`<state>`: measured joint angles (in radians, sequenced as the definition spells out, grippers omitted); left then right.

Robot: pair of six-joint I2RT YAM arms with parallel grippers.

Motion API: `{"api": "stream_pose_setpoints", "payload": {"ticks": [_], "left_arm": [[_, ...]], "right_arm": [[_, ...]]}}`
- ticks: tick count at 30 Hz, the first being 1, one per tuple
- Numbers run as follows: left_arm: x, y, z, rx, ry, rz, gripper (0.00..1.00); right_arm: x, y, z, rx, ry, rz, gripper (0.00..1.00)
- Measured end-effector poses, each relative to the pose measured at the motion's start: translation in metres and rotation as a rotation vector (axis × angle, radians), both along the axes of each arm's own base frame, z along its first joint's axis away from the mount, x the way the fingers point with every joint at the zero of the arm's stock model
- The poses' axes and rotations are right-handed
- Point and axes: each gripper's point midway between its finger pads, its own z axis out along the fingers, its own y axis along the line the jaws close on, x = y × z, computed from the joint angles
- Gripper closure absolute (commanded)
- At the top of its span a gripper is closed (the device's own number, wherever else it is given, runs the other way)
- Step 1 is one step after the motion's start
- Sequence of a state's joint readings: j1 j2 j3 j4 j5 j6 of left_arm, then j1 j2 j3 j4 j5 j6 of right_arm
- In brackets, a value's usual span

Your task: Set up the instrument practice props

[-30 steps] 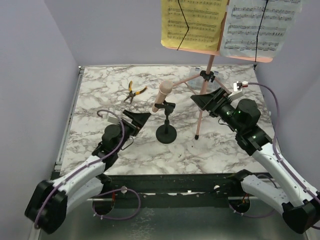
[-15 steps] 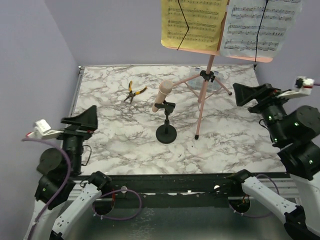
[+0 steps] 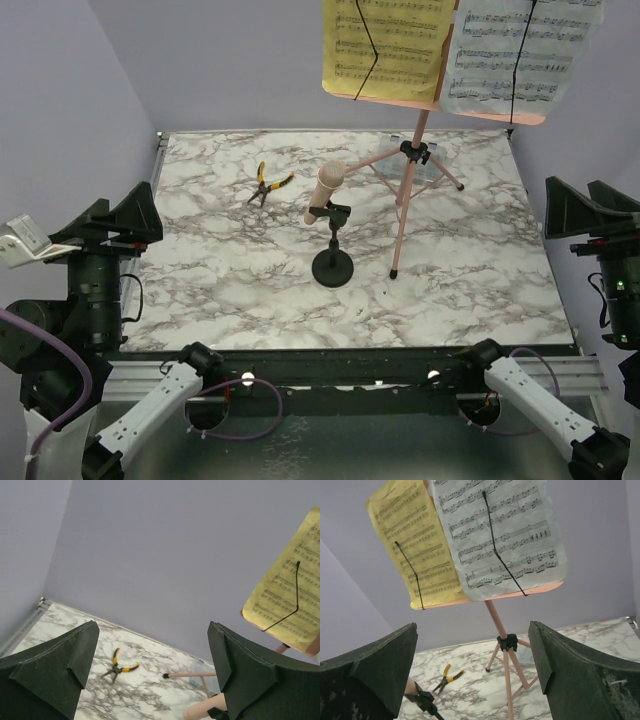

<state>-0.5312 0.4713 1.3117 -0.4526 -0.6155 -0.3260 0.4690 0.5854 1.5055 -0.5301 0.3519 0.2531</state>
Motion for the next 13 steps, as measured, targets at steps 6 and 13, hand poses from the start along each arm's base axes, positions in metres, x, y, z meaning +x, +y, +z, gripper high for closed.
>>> {"api": "stream_pose_setpoints", "payload": {"ticks": [6,13], "left_arm": [[0.01,-0.001,0.013,0.105,-0.002,0.04,0.01],[0.023,-0.006,0.016,0.176,0.007,0.064,0.01]], "right_arm": [[-0.003,-0.015,0.004,-0.016,-0.012,-0.073,0.0],[-0.01,-0.03,0.009,-0.024,-0.053,-0.141,0.0]]}}
